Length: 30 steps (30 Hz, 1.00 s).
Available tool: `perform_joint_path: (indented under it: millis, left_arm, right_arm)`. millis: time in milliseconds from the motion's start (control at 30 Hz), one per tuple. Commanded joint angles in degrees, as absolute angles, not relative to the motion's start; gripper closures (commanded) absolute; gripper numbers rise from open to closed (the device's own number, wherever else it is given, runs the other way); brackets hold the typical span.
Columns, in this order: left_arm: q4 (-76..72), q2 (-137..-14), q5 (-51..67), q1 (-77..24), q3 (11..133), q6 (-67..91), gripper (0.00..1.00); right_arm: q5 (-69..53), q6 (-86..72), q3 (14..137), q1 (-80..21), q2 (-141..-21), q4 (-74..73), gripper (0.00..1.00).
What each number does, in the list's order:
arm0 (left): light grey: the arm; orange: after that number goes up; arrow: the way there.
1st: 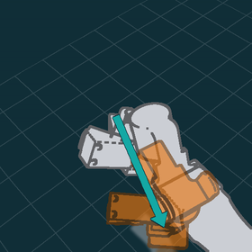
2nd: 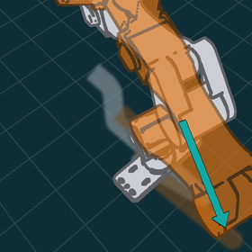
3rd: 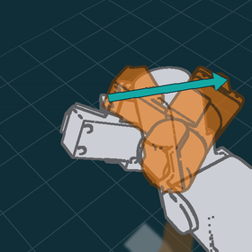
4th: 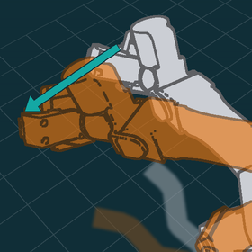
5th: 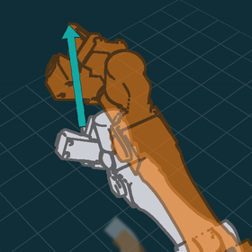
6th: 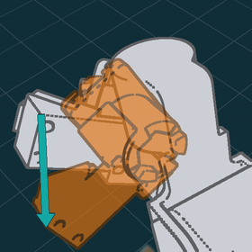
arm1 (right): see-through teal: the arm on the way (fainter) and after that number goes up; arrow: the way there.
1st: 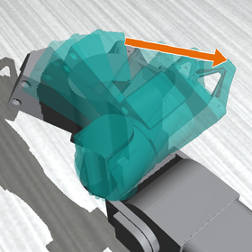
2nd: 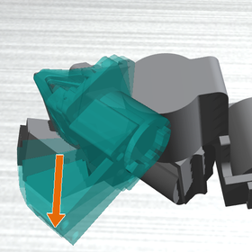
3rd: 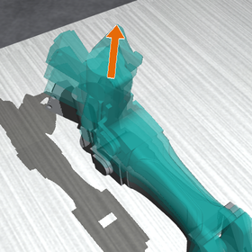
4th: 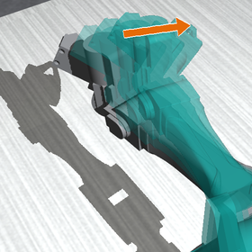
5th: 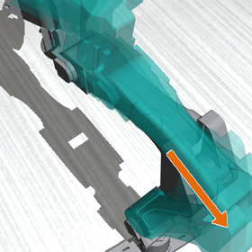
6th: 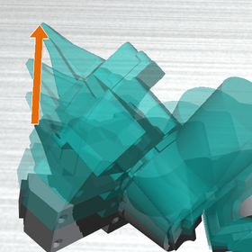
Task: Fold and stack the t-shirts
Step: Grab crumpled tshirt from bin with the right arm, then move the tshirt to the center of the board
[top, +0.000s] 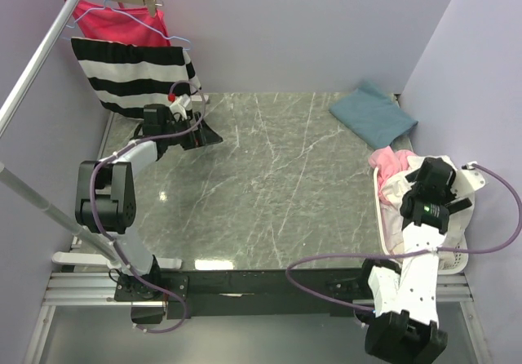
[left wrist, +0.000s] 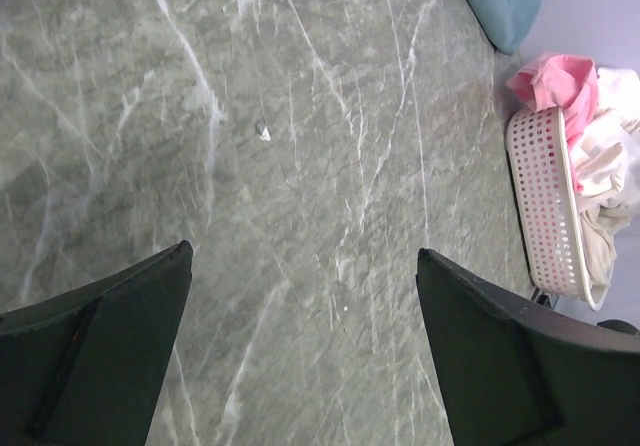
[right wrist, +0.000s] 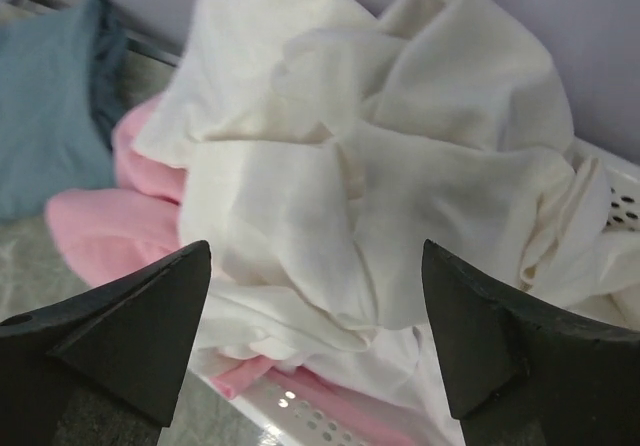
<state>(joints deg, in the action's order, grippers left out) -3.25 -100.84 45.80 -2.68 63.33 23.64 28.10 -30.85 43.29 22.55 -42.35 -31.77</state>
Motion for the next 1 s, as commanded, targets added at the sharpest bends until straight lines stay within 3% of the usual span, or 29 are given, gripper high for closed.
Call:
perform_joint_path:
  millis: [0,167,267,300,333,400,467,667,867,967]
  left_arm:
    - [-2.81,-101.95,47.99,-3.34,66.36,22.94,0.01]
    - [-2.73,-103.44,48.6,-3.95,66.97,22.77,0.01]
    - [-1.41,-103.62,48.25,-4.04,67.32,21.72,0.01]
    - [-0.97,-103.54,47.99,-4.04,67.41,21.36,0.01]
    - [-0.36,-103.36,47.38,-4.04,67.33,21.01,0.01]
    - [-0.26,-103.01,46.85,-4.04,66.97,20.57,0.01]
    - [-0.26,-102.83,46.32,-4.04,66.89,20.48,0.01]
    - [-3.68,-100.82,45.62,-3.96,64.78,22.49,0.0]
    - [-7.55,-97.83,45.88,-3.78,62.67,25.48,0.01]
    - [-8.96,-96.25,45.79,-3.61,61.96,26.89,0.01]
  right_arm:
    - [34.53,-36.46,40.7,23.03,-43.94,-35.06,0.08]
    - [38.58,-38.06,39.9,23.03,-45.87,-36.04,0.09]
    - [38.41,-37.27,39.38,23.2,-47.28,-34.28,0.39]
    - [38.15,-36.57,39.29,23.12,-47.55,-33.41,0.58]
    - [37.88,-36.3,39.46,23.2,-47.37,-33.14,0.68]
    - [33.68,-34.03,39.9,23.2,-45.01,-31.21,1.0]
    - [29.38,-32.18,40.95,23.12,-39.85,-30.24,1.0]
    - [-1.71,-25.06,53.93,23.12,-28.22,-28.56,1.0]
    - [-38.97,-26.96,78.97,23.12,-34.96,-29.63,1.0]
    - [-53.84,-38.08,81.21,23.2,-37.08,-17.61,1.0]
